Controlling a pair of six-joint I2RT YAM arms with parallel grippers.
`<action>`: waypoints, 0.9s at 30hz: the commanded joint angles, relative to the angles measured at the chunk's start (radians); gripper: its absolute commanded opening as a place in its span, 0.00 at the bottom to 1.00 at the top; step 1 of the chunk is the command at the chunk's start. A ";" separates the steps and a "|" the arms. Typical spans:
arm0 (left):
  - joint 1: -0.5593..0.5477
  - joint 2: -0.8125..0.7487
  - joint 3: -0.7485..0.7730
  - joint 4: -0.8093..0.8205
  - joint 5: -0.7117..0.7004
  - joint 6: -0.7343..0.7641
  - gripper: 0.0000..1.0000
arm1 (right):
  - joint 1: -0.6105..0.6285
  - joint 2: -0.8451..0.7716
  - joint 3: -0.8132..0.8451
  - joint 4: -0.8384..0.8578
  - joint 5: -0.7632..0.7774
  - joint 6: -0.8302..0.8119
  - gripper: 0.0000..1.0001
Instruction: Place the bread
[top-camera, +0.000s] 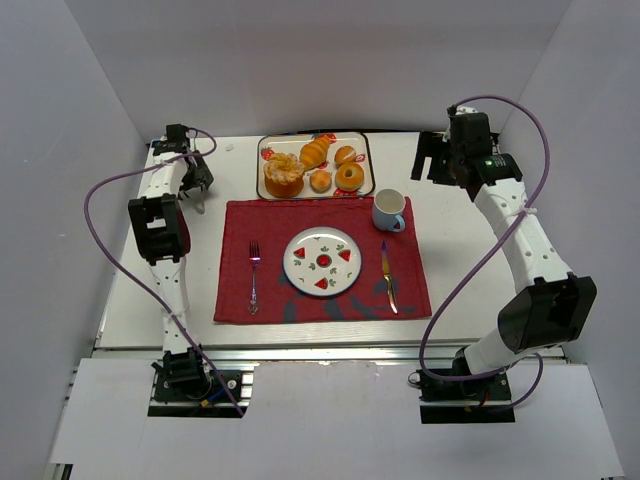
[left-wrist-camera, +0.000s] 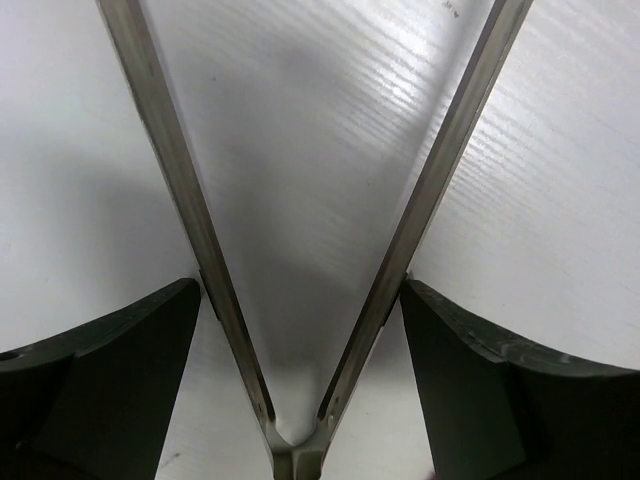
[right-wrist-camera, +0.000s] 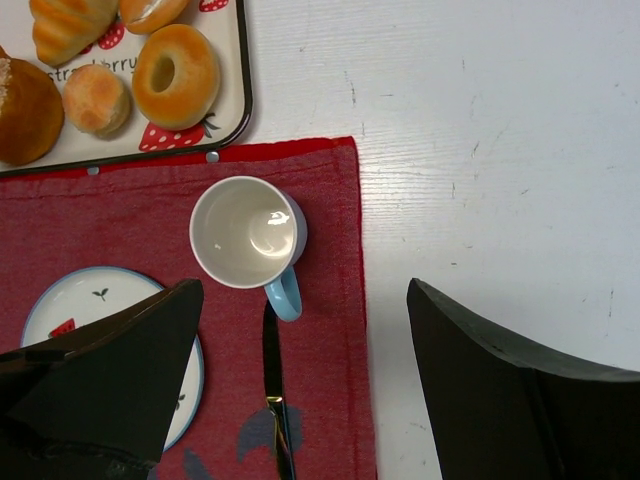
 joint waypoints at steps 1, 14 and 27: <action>0.020 0.071 0.012 0.057 -0.007 0.049 0.92 | 0.002 -0.016 -0.011 0.061 0.023 0.010 0.89; 0.024 -0.184 -0.052 0.048 0.097 -0.061 0.27 | 0.019 -0.079 -0.044 0.044 -0.029 0.041 0.89; -0.025 -0.623 -0.271 -0.033 0.597 -0.275 0.39 | 0.035 -0.295 -0.217 0.063 -0.090 0.096 0.89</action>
